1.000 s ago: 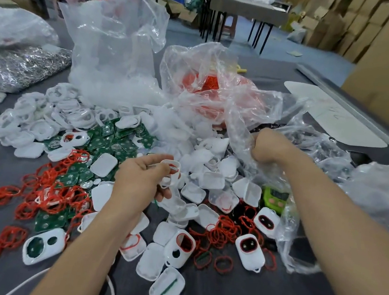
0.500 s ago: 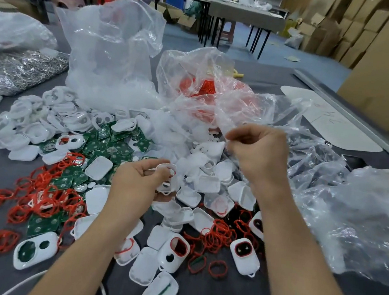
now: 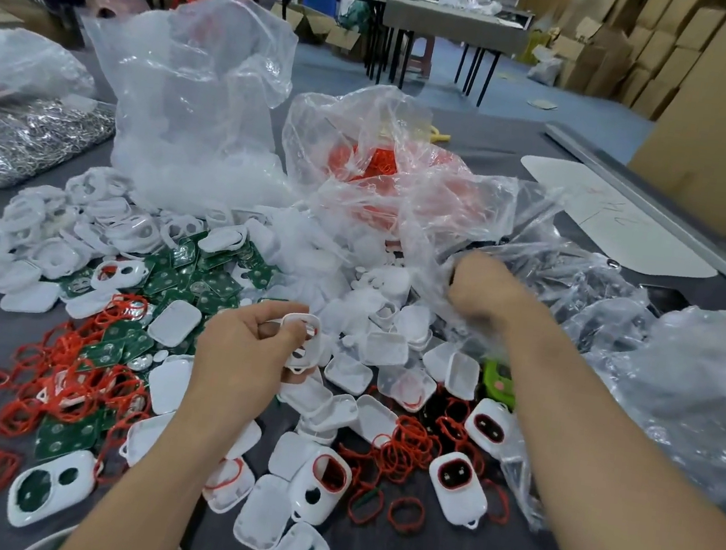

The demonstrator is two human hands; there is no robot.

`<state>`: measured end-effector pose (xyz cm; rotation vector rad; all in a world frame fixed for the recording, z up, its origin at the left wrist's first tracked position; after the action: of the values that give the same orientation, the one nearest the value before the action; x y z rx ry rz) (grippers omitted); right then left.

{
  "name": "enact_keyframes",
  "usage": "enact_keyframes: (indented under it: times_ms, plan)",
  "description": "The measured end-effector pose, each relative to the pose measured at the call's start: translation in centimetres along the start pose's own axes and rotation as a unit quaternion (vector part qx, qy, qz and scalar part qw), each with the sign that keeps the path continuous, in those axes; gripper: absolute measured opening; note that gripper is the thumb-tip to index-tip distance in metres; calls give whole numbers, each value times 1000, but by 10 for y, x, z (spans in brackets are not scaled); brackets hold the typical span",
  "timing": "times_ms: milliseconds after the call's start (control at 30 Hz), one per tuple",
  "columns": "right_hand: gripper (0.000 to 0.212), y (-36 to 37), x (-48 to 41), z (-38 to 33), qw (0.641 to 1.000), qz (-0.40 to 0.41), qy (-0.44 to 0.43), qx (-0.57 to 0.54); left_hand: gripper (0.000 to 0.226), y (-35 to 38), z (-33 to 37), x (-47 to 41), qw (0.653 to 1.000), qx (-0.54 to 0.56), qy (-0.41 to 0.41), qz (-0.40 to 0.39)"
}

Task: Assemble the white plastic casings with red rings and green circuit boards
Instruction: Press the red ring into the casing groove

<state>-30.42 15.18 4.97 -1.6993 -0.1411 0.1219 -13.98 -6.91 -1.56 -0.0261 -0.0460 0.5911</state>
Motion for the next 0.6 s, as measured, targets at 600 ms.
enact_keyframes:
  times_ms: [600]
  plan:
    - [21,31,104,-77,724,25,22,-689,15,1,8,10,999,2,11,31]
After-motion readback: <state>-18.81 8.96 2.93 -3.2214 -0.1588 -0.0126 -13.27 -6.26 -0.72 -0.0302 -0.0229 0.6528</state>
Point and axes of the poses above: each hand's wrist, its own x-axis away from the middle knuckle, its own y-axis out of the palm, z = x × y, the point moved 5 cm from there along -x, towards the middle knuckle, and after that the axes turned 7 degrees about z, right-handed, at the moved point
